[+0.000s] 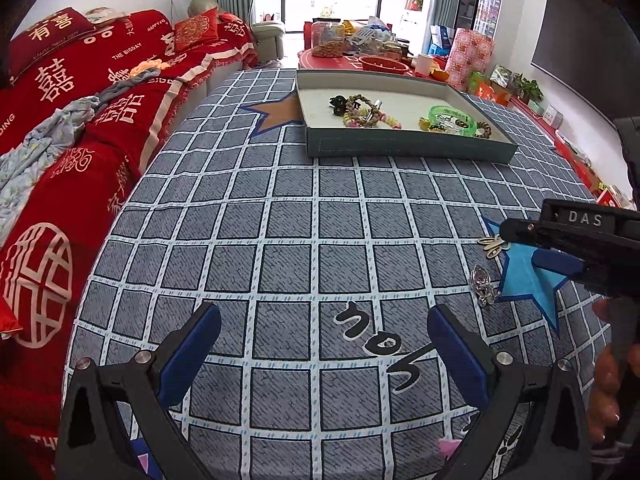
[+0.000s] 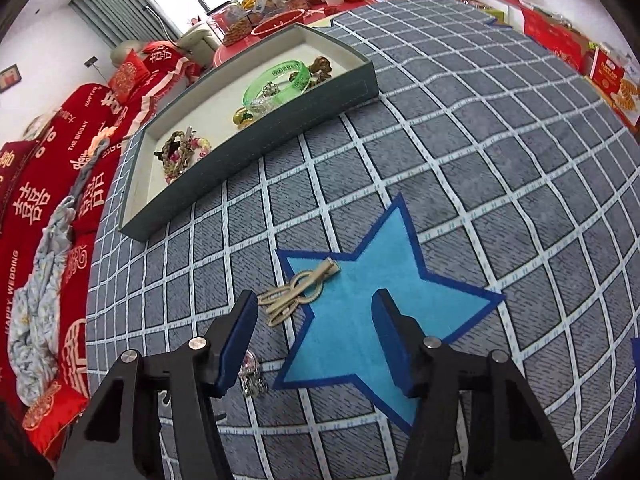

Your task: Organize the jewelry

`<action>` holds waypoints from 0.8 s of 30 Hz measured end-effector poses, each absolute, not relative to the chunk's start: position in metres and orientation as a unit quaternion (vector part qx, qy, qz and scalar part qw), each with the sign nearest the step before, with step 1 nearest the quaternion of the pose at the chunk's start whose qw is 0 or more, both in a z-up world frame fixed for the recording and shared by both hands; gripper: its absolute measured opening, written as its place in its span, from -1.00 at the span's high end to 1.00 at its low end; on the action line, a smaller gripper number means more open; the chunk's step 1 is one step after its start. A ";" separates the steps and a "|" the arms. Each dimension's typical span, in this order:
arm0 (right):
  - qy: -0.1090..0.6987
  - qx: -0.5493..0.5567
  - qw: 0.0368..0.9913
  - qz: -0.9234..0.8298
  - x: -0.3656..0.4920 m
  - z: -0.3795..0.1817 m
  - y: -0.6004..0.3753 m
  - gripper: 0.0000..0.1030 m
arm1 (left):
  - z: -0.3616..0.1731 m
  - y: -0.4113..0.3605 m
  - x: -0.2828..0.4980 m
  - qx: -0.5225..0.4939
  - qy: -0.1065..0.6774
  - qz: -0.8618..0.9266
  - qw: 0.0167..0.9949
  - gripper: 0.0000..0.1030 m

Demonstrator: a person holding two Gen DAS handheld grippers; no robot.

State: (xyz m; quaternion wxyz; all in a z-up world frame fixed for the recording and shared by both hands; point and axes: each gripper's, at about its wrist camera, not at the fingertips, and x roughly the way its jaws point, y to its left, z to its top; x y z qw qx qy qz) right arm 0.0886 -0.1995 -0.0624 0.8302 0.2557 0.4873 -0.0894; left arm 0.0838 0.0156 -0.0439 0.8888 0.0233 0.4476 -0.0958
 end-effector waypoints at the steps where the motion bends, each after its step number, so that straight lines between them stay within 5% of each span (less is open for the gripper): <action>1: 0.487 0.254 0.831 -0.089 0.091 -0.063 -0.198 -0.22 | -0.044 0.015 0.084 0.025 0.447 -0.095 0.889 -1.00; 4: 0.487 0.214 0.841 -0.100 0.099 -0.062 -0.186 -0.19 | -0.046 0.012 0.085 0.025 0.449 -0.098 0.888 -1.00; 8: 0.494 0.162 0.848 -0.106 0.103 -0.063 -0.177 0.43 | -0.048 0.008 0.087 0.029 0.452 -0.102 0.886 -1.00; 13: 0.498 0.142 0.851 -0.080 0.096 -0.064 -0.185 0.79 | -0.050 0.001 0.088 0.031 0.457 -0.110 0.882 -1.00; 24: 0.492 0.106 0.863 -0.045 0.079 -0.064 -0.202 0.85 | -0.050 -0.037 0.090 0.051 0.462 -0.166 0.869 -1.00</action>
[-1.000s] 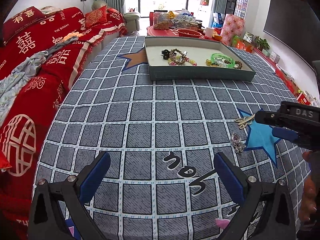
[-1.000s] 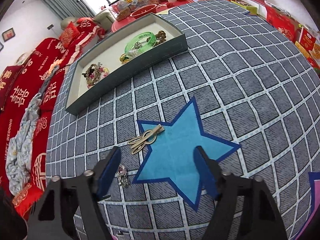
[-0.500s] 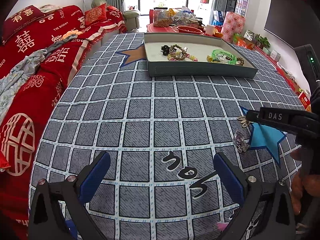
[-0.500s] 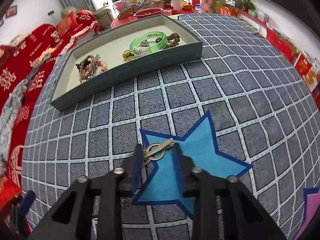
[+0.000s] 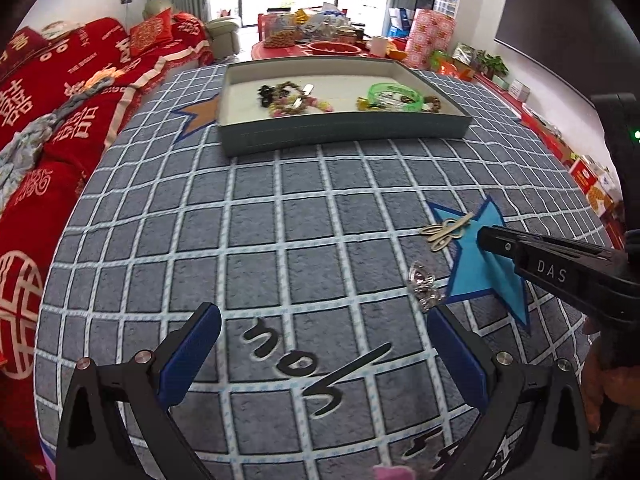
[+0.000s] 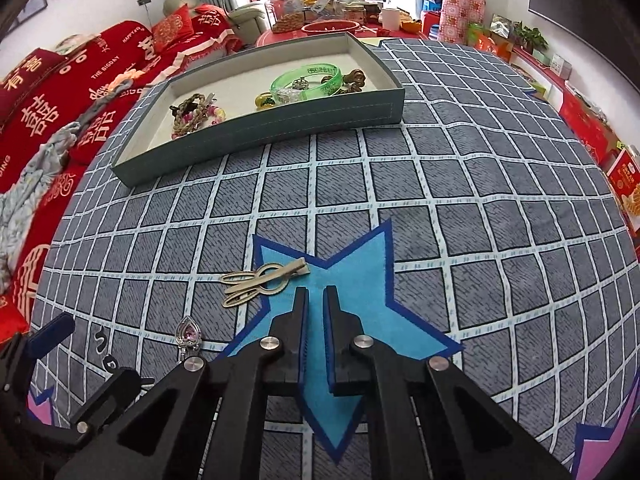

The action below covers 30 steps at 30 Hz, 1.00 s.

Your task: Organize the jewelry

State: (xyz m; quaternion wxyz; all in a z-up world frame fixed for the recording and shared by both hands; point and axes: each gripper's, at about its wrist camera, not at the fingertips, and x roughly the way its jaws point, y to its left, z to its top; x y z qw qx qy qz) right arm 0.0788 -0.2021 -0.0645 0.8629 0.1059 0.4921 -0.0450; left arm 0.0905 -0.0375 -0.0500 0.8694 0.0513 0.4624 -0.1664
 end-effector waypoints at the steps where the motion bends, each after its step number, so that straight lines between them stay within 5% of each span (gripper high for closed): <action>1: 0.492 0.106 0.863 -0.044 0.078 -0.064 -0.203 0.85 | -0.050 -0.042 0.091 0.058 0.462 -0.169 0.869 -1.00; 8: 0.491 0.195 0.849 -0.011 0.077 -0.065 -0.228 0.83 | -0.054 -0.060 0.097 0.071 0.466 -0.171 0.865 -1.00; 15: 0.495 0.169 0.852 0.007 0.081 -0.060 -0.228 0.82 | -0.059 -0.075 0.100 0.088 0.466 -0.170 0.864 -0.99; 22: 0.488 0.153 0.859 0.025 0.091 -0.055 -0.227 0.46 | -0.060 -0.084 0.099 0.096 0.464 -0.185 0.861 -0.42; 26: 0.484 0.163 0.859 0.029 0.102 -0.055 -0.225 0.44 | -0.057 -0.088 0.098 0.101 0.457 -0.198 0.861 0.39; 30: 0.501 0.152 0.852 0.024 0.111 -0.063 -0.218 0.46 | -0.056 -0.080 0.099 0.098 0.459 -0.192 0.862 0.39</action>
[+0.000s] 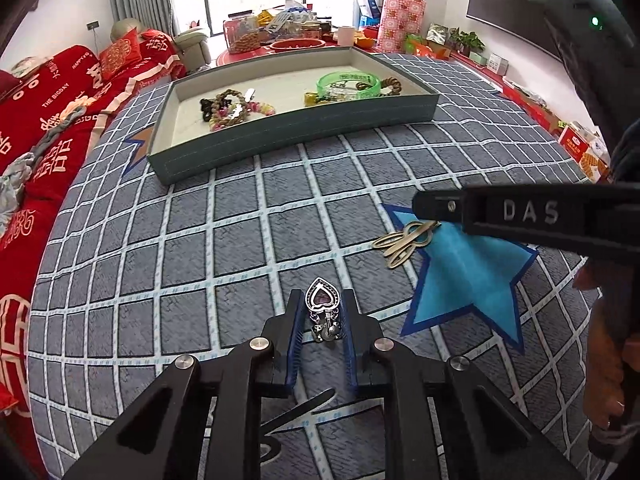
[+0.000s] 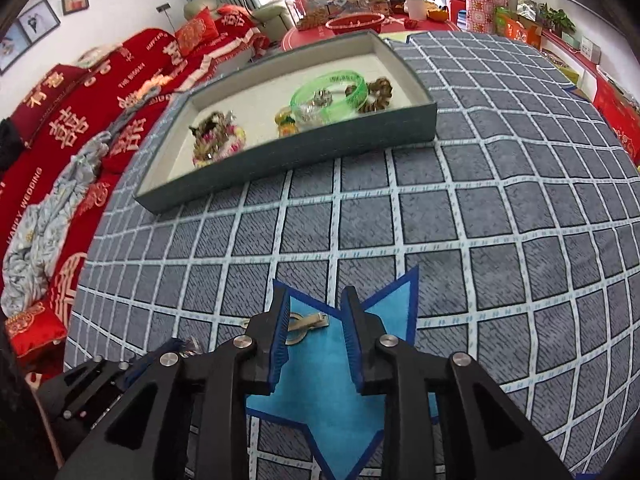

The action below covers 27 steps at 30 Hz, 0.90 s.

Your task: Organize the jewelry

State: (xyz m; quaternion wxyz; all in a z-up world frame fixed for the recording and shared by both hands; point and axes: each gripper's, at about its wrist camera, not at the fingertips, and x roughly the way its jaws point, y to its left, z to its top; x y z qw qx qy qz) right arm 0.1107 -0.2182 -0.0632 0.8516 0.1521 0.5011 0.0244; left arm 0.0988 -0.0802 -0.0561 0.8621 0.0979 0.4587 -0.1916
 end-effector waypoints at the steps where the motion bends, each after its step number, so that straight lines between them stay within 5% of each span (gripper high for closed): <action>1: 0.499 0.144 0.854 0.021 0.109 -0.063 -0.215 0.46 | -0.056 -0.077 0.099 0.097 0.459 -0.190 0.862 0.39; 8: 0.525 0.094 0.843 0.068 0.081 -0.059 -0.198 0.43 | -0.057 -0.060 0.100 0.090 0.461 -0.184 0.864 0.39; 12: 0.496 0.012 0.865 0.073 0.072 -0.049 -0.196 -0.26 | -0.057 -0.057 0.099 0.090 0.461 -0.184 0.864 0.39; 27: 0.489 -0.227 0.815 0.215 0.102 -0.060 -0.155 -0.25 | -0.058 -0.054 0.096 0.092 0.463 -0.183 0.862 0.39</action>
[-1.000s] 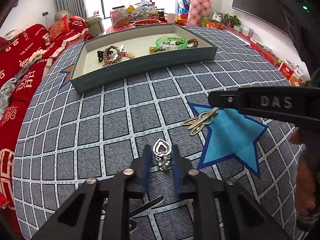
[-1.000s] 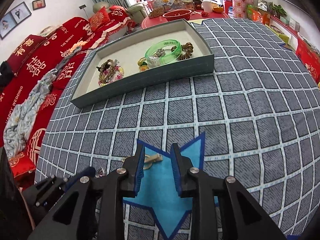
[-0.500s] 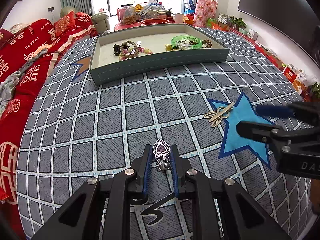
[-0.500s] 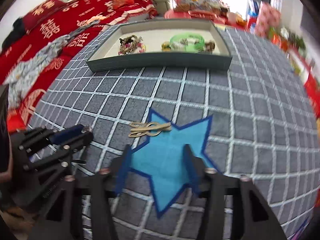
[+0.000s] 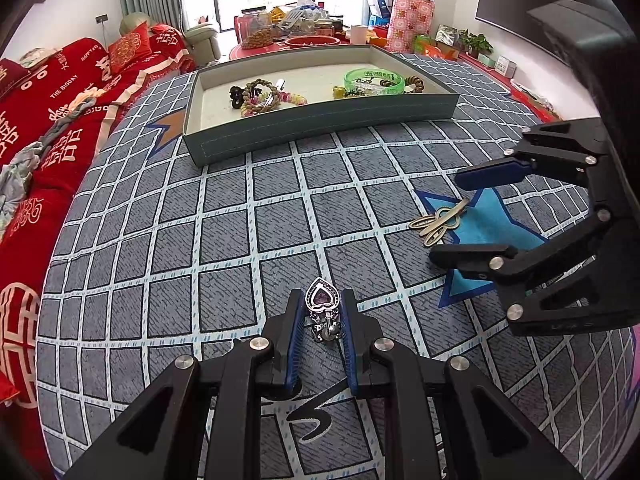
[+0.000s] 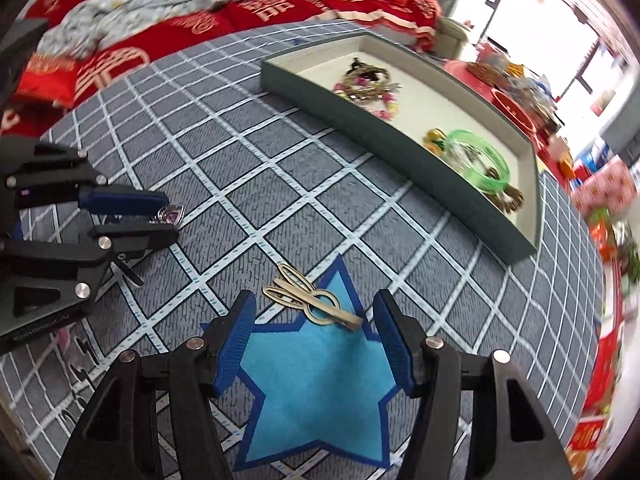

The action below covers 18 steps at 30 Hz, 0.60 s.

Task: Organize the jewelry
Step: 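Grasp the gold keys on the felt star with the right tool while the left holds the pendant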

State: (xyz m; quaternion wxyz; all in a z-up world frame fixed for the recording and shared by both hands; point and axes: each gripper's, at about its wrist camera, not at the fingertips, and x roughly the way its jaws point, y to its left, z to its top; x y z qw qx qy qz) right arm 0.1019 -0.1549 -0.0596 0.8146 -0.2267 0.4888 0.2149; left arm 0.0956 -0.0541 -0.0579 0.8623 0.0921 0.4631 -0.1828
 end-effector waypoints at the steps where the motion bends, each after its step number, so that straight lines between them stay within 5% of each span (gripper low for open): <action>1: 0.487 -0.227 0.814 0.221 0.103 -0.059 -0.154 -0.25 | -0.058 -0.054 0.095 0.092 0.463 -0.183 0.862 0.39; 12: 0.523 -0.125 0.819 0.201 0.090 -0.061 -0.160 0.61 | -0.057 -0.049 0.093 0.084 0.465 -0.181 0.863 0.39; 18: 0.526 -0.085 0.831 0.161 0.075 -0.061 -0.161 0.61 | -0.057 -0.049 0.093 0.082 0.465 -0.180 0.863 0.39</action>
